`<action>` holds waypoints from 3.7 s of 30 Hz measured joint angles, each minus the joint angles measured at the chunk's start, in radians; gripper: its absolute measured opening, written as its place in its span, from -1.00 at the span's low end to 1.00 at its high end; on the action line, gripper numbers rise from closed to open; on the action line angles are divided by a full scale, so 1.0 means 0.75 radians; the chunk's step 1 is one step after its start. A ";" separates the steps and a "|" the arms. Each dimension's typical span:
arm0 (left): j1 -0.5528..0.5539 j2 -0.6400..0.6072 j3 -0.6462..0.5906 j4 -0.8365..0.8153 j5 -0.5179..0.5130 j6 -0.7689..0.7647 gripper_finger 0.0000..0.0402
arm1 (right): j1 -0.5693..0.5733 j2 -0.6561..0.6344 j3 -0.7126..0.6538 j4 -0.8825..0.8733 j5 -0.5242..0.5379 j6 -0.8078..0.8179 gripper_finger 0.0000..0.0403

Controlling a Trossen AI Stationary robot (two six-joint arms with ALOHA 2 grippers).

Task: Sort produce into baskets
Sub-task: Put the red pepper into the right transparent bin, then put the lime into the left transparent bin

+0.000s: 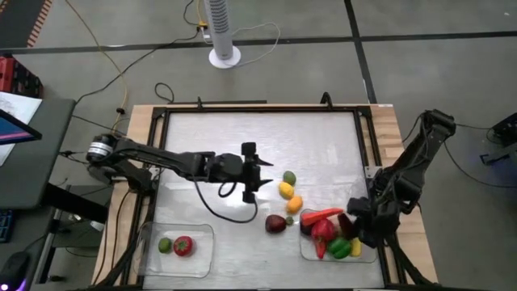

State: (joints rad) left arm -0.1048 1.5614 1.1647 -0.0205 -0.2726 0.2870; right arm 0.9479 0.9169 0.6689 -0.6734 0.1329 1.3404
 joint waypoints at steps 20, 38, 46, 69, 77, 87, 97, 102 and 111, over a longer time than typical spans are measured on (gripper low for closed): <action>0.046 -0.035 -0.078 0.051 -0.008 0.056 0.03 | -0.041 0.353 0.292 -0.531 -0.228 -0.085 -0.09; 0.042 0.043 -0.241 0.364 0.279 -0.087 0.03 | -0.330 0.201 0.455 -0.697 0.275 -0.326 0.44; 0.047 -0.050 -0.401 0.548 0.156 -0.154 0.03 | -0.825 0.340 0.454 -0.337 0.355 -1.006 0.44; -0.134 -0.051 -0.639 0.684 -0.156 -0.257 0.03 | -1.295 0.942 0.453 0.254 -0.007 -1.571 0.45; -0.159 -0.052 -0.640 0.659 -0.175 -0.256 0.03 | -1.331 0.938 0.432 0.232 -0.038 -1.543 0.45; -0.161 -0.052 -0.640 0.631 -0.191 -0.268 0.04 | -1.371 0.941 0.304 0.364 -0.065 -1.509 0.45; -0.161 -0.052 -0.640 0.632 -0.191 -0.272 0.04 | -1.381 0.942 0.298 0.365 -0.076 -1.548 0.41; -0.161 -0.052 -0.640 0.632 -0.191 -0.274 0.03 | -1.362 0.939 0.297 0.363 -0.065 -1.556 0.24; -0.161 -0.052 -0.640 0.632 -0.191 -0.267 0.03 | -1.344 0.931 0.298 0.344 -0.056 -1.578 -0.07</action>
State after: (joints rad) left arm -0.2256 1.5227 0.6846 0.4534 -0.4158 0.0868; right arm -0.0601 1.6150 0.8925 -0.4158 0.0910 0.1566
